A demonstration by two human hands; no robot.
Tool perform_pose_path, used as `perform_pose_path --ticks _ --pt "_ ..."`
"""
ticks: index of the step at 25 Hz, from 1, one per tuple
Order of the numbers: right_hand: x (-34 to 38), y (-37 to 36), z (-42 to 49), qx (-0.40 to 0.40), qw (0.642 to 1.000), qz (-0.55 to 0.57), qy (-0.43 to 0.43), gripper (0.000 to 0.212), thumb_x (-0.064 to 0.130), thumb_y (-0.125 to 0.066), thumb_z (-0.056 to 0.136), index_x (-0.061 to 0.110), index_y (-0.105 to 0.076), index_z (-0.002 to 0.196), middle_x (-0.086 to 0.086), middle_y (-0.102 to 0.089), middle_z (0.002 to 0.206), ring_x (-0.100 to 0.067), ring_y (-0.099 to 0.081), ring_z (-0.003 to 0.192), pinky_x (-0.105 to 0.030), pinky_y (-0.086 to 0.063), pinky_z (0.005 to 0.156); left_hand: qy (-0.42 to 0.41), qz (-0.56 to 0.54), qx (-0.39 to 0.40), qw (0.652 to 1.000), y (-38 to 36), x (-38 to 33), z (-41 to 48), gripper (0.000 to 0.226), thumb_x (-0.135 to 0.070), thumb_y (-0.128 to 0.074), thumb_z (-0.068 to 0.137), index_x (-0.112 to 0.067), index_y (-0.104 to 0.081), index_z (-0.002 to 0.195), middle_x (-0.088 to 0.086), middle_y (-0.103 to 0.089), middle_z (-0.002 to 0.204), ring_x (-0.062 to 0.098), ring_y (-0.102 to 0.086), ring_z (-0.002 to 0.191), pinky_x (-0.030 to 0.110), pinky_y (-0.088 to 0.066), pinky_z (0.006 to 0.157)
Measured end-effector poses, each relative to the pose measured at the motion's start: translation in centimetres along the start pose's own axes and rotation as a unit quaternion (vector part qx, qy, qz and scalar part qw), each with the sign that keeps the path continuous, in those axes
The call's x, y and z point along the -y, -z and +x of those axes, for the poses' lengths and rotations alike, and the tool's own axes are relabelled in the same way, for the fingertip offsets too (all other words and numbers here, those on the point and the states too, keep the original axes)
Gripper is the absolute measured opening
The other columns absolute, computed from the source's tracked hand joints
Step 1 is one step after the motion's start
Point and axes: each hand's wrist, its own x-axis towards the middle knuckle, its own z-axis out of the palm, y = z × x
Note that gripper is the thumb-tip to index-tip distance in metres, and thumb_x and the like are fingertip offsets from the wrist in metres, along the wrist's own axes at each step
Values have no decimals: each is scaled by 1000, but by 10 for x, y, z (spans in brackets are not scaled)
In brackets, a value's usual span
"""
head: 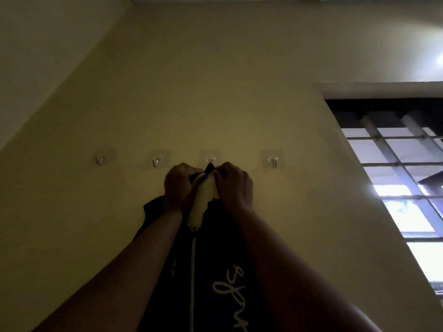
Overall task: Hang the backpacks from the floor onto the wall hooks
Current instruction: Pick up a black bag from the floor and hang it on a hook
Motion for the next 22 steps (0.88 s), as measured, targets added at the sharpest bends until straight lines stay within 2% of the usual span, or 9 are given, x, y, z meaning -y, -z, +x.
perform_pose_path --ticks 2,4,7,11,14,18,20,22 --pt "2 2 -9 14 1000 23 -12 31 22 -44 95 12 -61 118 -11 -63 119 -28 -59 106 -29 -41 78 32 4 8 999 1 -10 -1 24 -15 -61 85 0 -71 102 25 -69 98 37 -64 91 36 -49 78" --pt "9 6 -16 36 997 55 -34 35 22 -39 97 12 -57 126 -14 -57 125 -30 -53 114 -31 -41 89 72 12 24 997 7 -21 -6 27 -8 -57 87 -1 -67 111 23 -66 110 34 -62 102 35 -48 88" --pt "22 22 -31 67 990 89 -82 41 30 -35 99 11 -53 130 -15 -56 131 -30 -49 121 -31 -38 97 128 3 71 989 30 -44 -14 34 -14 -53 91 -3 -59 122 17 -61 125 29 -58 113 29 -44 93" --pt "36 63 -61 101 957 205 -180 42 34 -36 98 9 -56 125 -12 -61 125 -26 -56 113 -29 -42 88 206 -16 107 972 70 -83 -30 41 -30 -44 95 -8 -53 129 13 -55 133 26 -54 119 26 -40 86" --pt "41 108 -91 130 919 273 -251 43 40 -38 96 12 -59 121 -10 -63 118 -22 -57 104 -32 -45 93 294 -58 114 947 96 -126 -57 41 -36 -42 95 -14 -54 128 11 -56 133 27 -53 118 25 -38 82" --pt "43 175 -146 215 871 307 -317 48 48 -41 93 13 -57 121 -9 -63 116 -27 -57 113 -44 -45 102 403 -179 91 893 129 -192 -106 38 -33 -43 95 -16 -56 126 7 -52 137 20 -49 121 27 -37 90" --pt "43 204 -178 238 856 306 -343 53 51 -41 92 10 -56 122 -13 -61 120 -31 -55 116 -45 -44 103 434 -198 108 872 143 -220 -136 41 -34 -40 96 -15 -52 130 6 -49 140 18 -45 126 27 -33 93" --pt "44 241 -212 262 829 329 -368 54 52 -42 91 12 -53 126 -11 -57 130 -28 -53 120 -40 -42 102 467 -202 136 850 157 -254 -171 47 -40 -34 96 -16 -45 136 5 -43 146 21 -39 135 30 -28 100"
